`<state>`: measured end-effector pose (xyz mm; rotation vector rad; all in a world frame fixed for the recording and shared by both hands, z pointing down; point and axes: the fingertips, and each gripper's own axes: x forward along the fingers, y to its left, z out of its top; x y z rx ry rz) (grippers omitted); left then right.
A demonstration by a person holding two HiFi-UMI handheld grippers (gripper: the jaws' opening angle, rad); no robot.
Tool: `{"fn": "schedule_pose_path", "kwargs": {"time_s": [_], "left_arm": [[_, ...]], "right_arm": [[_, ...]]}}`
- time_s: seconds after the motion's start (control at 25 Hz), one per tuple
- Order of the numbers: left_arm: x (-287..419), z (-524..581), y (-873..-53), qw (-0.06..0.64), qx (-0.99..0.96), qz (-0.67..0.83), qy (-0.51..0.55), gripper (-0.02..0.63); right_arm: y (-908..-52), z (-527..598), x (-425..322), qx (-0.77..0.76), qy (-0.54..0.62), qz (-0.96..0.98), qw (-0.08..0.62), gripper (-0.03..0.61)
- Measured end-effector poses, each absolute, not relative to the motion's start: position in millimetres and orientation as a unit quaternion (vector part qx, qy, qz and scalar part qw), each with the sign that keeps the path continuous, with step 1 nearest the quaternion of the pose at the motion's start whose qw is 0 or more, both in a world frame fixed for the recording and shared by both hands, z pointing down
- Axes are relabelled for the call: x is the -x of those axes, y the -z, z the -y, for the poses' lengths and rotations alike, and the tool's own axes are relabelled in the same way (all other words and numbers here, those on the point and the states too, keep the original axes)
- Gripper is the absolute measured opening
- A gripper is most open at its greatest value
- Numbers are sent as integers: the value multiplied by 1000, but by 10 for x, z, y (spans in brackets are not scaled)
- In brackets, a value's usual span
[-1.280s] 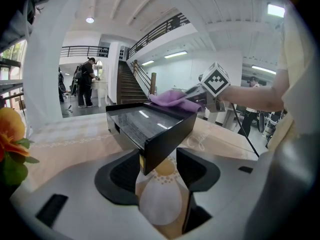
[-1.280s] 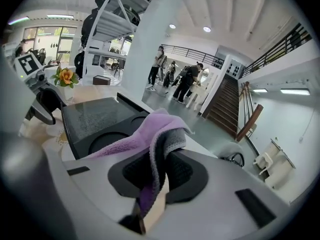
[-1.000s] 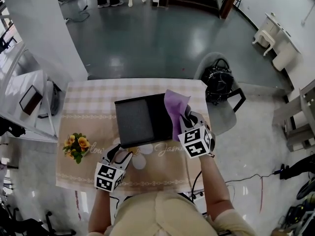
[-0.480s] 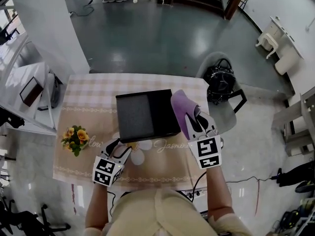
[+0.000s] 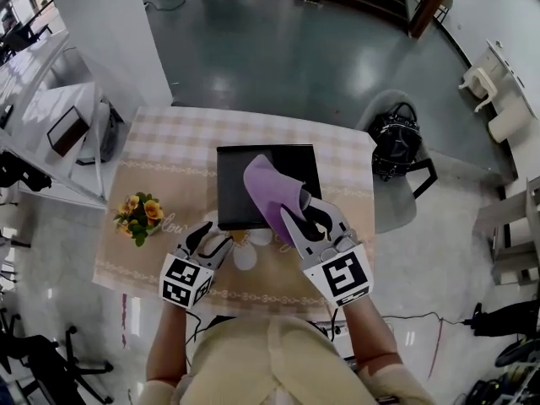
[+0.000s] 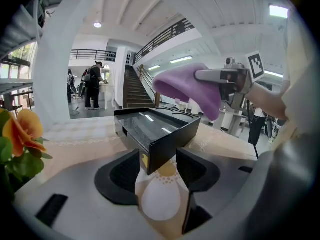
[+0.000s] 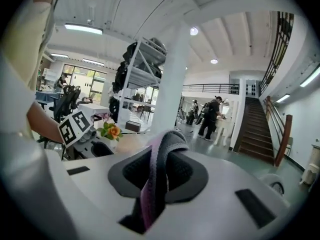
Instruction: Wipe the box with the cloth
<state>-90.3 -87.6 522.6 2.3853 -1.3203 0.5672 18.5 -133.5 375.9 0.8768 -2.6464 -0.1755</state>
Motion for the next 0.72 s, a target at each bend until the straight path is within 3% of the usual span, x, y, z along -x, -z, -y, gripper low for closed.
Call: {"fn": "schedule_pose_path", "kwargs": {"time_s": [0.44,0.72], "left_arm": [[1228,551,-5059,192,-817,518,-167,244],[1277,404,-5098,203,-809,526,-165,244]], "right_arm": [[-4163,904,528,-201,23,965,169,77],[-4701,773,712,-202,100,950,214,77]]}}
